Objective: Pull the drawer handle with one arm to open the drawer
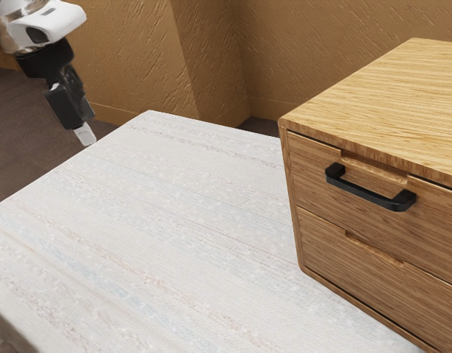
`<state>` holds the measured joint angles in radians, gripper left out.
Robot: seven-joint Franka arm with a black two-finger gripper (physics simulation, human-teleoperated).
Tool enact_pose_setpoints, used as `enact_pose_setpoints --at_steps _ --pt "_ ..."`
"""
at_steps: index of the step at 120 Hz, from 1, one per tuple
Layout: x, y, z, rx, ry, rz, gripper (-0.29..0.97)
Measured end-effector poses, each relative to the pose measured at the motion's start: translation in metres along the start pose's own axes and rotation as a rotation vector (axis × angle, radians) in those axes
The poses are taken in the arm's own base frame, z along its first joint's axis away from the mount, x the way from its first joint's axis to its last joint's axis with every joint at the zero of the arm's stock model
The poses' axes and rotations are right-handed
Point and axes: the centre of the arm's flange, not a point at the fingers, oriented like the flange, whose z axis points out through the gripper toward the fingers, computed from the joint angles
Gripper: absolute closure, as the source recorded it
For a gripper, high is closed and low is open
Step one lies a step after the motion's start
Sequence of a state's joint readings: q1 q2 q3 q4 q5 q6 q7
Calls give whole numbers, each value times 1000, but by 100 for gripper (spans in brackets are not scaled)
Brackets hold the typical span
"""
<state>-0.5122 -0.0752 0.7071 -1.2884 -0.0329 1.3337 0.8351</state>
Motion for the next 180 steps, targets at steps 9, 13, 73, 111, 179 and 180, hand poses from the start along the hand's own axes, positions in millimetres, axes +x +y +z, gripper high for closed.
enact_pose_setpoints --at_steps 9,13,73,111,179,180 --pt "17 11 7 -7 -13 94 0" --pt "22 15 8 -7 -13 141 0" --pt "80 69 67 86 -83 776 0" --pt "127 136 78 237 -43 1108 0" --pt "168 230 90 398 120 1448 0" --pt "168 232 90 398 122 1452 0"
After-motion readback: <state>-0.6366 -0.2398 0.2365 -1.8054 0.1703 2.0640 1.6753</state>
